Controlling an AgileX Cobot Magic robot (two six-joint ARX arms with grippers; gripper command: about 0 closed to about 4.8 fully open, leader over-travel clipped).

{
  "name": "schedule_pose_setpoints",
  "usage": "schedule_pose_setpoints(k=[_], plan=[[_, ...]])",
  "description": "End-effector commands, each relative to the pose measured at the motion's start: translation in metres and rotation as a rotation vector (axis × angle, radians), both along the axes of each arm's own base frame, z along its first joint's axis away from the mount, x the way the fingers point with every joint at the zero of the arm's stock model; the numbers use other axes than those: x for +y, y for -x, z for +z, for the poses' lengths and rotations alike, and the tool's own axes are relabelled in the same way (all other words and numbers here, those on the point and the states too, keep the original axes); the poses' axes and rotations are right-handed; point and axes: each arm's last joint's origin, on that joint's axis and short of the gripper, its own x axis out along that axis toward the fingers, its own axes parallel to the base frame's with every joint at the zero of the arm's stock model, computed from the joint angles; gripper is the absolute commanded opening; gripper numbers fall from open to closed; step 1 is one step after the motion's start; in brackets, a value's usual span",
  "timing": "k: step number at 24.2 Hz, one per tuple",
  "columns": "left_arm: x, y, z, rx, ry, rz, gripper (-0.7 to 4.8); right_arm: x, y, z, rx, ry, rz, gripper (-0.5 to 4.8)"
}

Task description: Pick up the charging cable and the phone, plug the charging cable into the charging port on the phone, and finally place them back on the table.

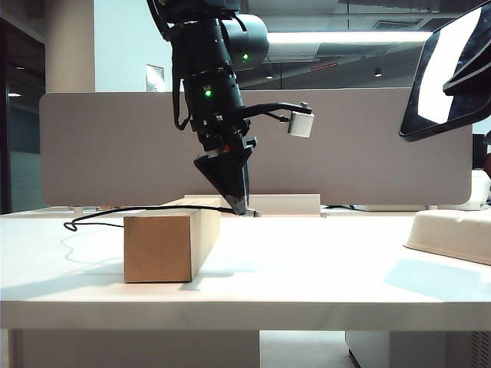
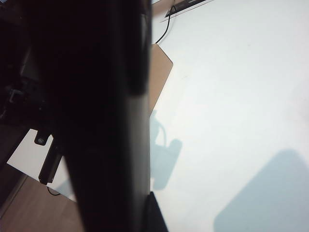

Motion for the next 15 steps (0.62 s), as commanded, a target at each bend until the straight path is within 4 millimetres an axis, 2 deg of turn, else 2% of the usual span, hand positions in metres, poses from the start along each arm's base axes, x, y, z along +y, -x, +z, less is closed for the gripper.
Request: schedule_pose_setpoints(k=[1, 5, 9, 13, 15], plan=[[-0.0009, -0.0011, -0.003, 0.0, -0.014, 0.0, 1.44, 0.0003, -0.0007, 0.0069, -0.057, 0.004, 0.008, -0.05], [-0.0008, -0.0012, -0.0076, 0.018, -0.03, 0.005, 1.41, 0.0004, -0.0006, 0.0066, -0.054, 0.004, 0.009, -0.05], [-0.0012, -0.0016, -0.0085, 0.019, -0.029, 0.007, 0.73, 0.0004, -0.0006, 0.0065, -0.054, 0.004, 0.009, -0.05], [-0.0029, -0.0007, -0.0084, 0.018, -0.024, 0.002, 0.73, 0.0003, -0.0007, 0.0065, -0.054, 0.005, 0.005, -0.05], [-0.0038, -0.0001, -0.0084, 0.019, -0.021, -0.001, 0.56, 0.0003, -0.0007, 0.0065, -0.054, 0.005, 0.005, -0.05]])
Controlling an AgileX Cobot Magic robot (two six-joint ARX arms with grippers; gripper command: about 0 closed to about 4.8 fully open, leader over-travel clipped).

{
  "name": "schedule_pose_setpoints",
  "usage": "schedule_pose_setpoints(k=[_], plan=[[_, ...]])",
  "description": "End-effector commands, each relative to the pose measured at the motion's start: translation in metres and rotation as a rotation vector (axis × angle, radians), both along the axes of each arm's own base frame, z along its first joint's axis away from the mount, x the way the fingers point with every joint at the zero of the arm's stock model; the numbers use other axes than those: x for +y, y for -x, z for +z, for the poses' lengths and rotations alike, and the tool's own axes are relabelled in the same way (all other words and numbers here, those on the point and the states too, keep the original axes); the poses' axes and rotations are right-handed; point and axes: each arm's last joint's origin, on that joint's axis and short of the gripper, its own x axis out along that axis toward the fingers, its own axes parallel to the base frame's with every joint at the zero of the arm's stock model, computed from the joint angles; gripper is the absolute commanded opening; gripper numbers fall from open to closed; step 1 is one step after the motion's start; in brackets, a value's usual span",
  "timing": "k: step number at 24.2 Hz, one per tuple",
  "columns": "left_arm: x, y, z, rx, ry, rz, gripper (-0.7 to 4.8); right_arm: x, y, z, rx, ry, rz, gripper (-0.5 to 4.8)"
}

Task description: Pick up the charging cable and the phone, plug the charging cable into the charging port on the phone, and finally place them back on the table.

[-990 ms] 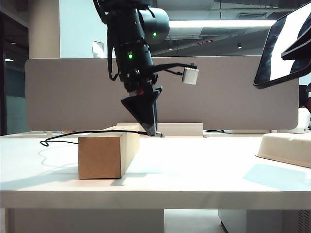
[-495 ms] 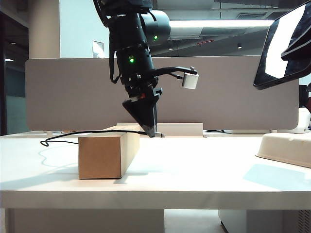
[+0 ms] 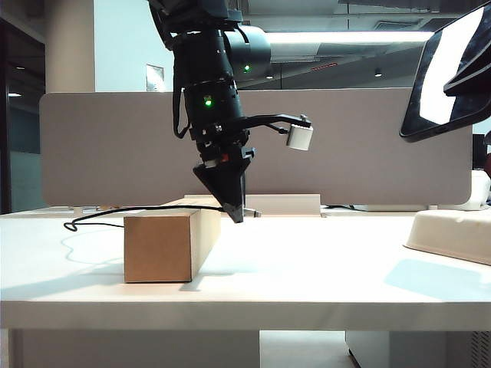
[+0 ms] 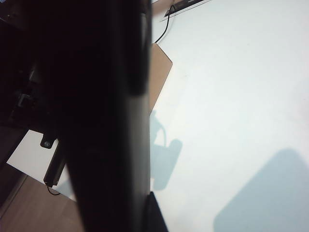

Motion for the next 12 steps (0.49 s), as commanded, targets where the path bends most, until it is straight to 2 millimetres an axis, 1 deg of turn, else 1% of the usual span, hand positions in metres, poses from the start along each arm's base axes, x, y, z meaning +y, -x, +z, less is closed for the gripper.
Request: schedule_pose_setpoints(k=[1, 2, 3, 6, 8, 10, 12], plan=[[-0.004, 0.002, 0.001, -0.001, 0.015, -0.012, 0.24, 0.0, -0.001, 0.007, -0.057, 0.005, 0.004, -0.05], [-0.005, 0.002, 0.001, 0.0, 0.02, -0.015, 0.02, 0.0, -0.001, 0.007, -0.057, 0.005, 0.004, -0.05], [-0.006, 0.003, 0.001, 0.0, 0.019, -0.018, -0.06, 0.0, -0.001, 0.007, -0.056, 0.005, 0.004, -0.05], [-0.006, 0.004, 0.001, 0.001, 0.02, -0.017, -0.06, 0.0, -0.001, 0.007, -0.056, 0.005, 0.004, -0.05], [-0.008, 0.006, 0.006, 0.002, 0.036, 0.013, -0.06, 0.0, -0.001, 0.007, -0.058, 0.005, 0.004, -0.05], [-0.01, 0.007, 0.025, 0.0, 0.141, 0.066, -0.06, 0.0, -0.002, 0.008, -0.072, 0.01, -0.014, -0.05], [-0.011, 0.008, 0.04, 0.017, 0.229, 0.089, -0.06, 0.0, -0.002, 0.01, -0.088, 0.009, -0.014, -0.05]])
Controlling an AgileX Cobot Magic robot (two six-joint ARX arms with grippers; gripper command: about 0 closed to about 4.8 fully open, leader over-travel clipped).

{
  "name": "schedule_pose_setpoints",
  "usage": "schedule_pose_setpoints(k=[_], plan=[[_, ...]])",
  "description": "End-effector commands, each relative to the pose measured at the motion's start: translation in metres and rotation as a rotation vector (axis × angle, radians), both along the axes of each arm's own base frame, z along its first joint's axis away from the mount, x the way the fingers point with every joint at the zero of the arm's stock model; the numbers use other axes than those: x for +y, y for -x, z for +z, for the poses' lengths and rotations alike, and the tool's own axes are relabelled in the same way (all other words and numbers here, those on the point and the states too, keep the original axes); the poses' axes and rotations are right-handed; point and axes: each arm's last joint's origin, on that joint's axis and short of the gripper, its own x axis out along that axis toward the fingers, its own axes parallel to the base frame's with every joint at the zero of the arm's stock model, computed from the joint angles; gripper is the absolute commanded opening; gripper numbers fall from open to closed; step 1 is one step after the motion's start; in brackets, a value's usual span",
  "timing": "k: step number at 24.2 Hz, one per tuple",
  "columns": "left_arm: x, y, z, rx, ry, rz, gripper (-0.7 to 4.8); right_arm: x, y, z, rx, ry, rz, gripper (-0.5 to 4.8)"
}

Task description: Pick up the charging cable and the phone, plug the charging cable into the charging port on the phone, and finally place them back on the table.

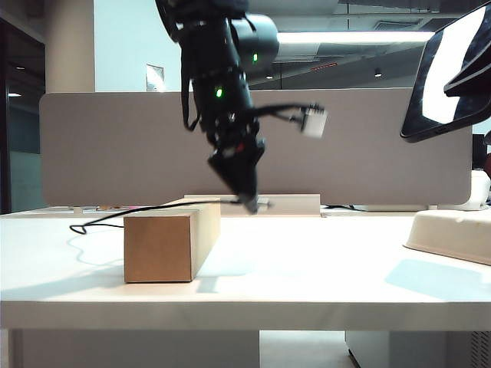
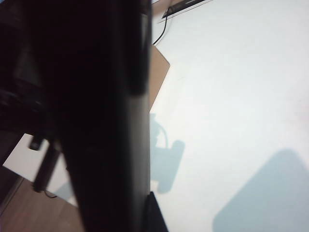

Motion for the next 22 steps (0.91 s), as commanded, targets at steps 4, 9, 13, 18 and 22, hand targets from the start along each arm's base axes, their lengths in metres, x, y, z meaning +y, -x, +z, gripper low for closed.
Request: schedule_pose_setpoints(k=[4, 9, 13, 18, 22], plan=[[-0.002, 0.011, 0.067, 0.141, 0.409, 0.074, -0.06, 0.0, -0.004, 0.024, -0.21, -0.053, -0.012, -0.05], [-0.003, 0.022, 0.089, 0.365, 0.628, -0.037, -0.06, 0.0, -0.003, 0.047, -0.369, -0.181, -0.014, -0.05], [-0.006, 0.027, 0.108, 0.52, 0.789, -0.194, -0.06, 0.001, 0.0, 0.062, -0.446, -0.298, 0.019, -0.05], [-0.008, 0.028, 0.116, 0.648, 0.904, -0.305, -0.06, 0.002, 0.006, 0.072, -0.479, -0.407, 0.087, -0.05], [-0.008, 0.03, 0.117, 0.69, 0.928, -0.343, -0.06, 0.003, 0.007, 0.073, -0.413, -0.473, 0.146, -0.05]])
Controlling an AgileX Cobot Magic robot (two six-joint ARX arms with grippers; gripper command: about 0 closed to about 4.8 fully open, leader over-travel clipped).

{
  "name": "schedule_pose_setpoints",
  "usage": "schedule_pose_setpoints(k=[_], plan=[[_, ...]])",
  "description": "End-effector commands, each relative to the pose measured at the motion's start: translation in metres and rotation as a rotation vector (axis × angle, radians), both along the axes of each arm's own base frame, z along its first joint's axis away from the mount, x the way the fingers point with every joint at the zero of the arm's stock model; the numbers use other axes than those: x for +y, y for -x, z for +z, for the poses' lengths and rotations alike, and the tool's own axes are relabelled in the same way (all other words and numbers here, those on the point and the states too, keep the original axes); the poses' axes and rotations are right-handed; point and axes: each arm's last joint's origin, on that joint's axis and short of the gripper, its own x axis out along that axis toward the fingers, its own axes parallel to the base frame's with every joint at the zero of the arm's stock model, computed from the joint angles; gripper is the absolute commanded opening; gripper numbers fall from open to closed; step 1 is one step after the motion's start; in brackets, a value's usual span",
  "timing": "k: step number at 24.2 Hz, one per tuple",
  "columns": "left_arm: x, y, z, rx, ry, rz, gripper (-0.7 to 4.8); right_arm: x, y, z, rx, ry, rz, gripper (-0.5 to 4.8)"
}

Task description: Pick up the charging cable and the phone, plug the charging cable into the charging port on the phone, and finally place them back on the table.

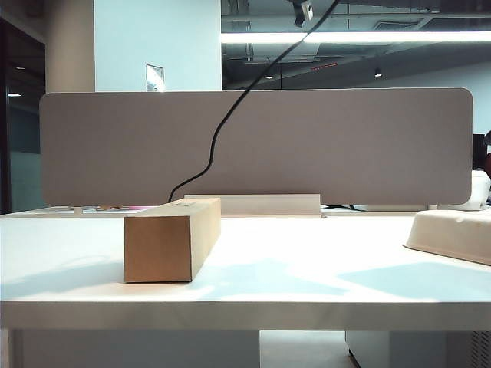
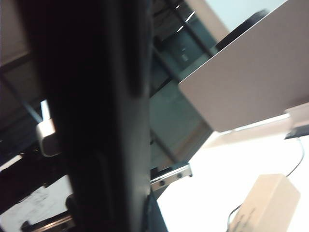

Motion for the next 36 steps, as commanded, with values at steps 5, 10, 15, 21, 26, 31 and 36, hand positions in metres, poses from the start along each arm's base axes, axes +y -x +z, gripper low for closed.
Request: schedule_pose_setpoints(k=[5, 10, 15, 21, 26, 31, 36], plan=[[0.001, 0.003, 0.005, 0.024, 0.039, -0.047, -0.06, 0.001, 0.005, 0.01, -0.014, -0.074, 0.086, -0.05], [0.001, 0.004, 0.005, 0.044, 0.062, -0.076, -0.06, 0.001, 0.007, 0.013, -0.014, -0.101, 0.102, -0.05], [-0.003, 0.003, 0.001, 0.05, 0.058, -0.085, -0.06, 0.001, 0.007, 0.012, -0.013, -0.101, 0.102, -0.05], [-0.01, 0.003, -0.002, 0.102, 0.045, -0.089, -0.06, 0.001, 0.006, 0.012, -0.011, -0.089, 0.111, -0.05], [-0.007, 0.002, -0.002, 0.139, 0.041, -0.093, -0.06, 0.002, 0.005, 0.008, 0.005, -0.058, 0.111, -0.05], [-0.007, 0.001, -0.002, 0.134, 0.044, -0.093, -0.06, 0.002, 0.005, 0.008, 0.015, -0.059, 0.111, -0.05], [-0.007, 0.002, -0.004, 0.154, 0.029, -0.092, -0.06, 0.001, 0.004, 0.008, 0.013, -0.062, 0.103, -0.05]])
